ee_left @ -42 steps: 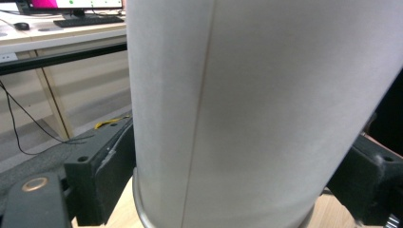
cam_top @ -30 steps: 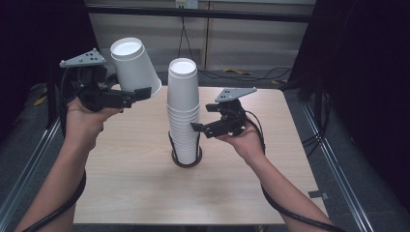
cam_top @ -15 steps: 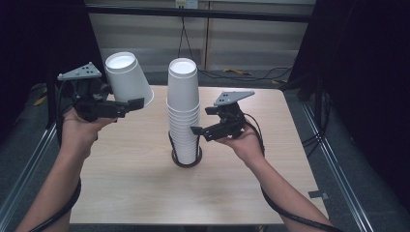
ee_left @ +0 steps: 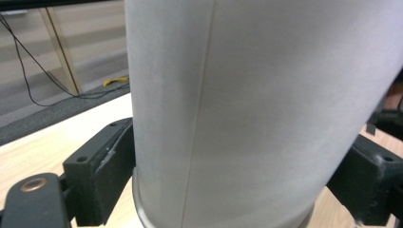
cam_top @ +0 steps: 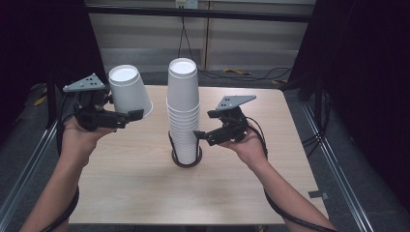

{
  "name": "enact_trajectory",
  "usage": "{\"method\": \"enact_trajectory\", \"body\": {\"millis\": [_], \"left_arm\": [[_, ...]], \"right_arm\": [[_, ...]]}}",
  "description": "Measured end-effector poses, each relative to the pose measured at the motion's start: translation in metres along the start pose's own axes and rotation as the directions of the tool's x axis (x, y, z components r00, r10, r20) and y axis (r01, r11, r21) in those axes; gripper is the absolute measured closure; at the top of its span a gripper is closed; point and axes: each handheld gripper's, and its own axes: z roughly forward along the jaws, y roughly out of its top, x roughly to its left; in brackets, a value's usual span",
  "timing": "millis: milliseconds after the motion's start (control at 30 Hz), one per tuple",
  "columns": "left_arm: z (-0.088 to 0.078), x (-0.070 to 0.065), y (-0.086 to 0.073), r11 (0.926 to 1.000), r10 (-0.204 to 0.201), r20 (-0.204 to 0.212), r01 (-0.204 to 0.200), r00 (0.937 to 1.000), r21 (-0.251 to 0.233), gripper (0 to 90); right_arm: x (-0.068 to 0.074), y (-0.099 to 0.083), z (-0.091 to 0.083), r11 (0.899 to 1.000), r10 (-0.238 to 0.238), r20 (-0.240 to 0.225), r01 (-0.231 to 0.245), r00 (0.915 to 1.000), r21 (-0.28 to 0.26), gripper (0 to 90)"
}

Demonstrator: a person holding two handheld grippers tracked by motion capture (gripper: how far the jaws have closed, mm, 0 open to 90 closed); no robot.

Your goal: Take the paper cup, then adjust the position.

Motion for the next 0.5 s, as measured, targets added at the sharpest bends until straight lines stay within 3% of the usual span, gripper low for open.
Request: {"method": "enact_trajectory", "body": {"millis": [500], "left_arm": [[0.004, -0.004, -0.026, 0.9987, 0.000, 0.017, 0.000, 0.9999, 0.051, 11.2]], "right_arm": [[-0.002, -0.011, -0.004, 1.000, 0.005, -0.004, -0.004, 1.0000, 0.017, 13.7]]}}
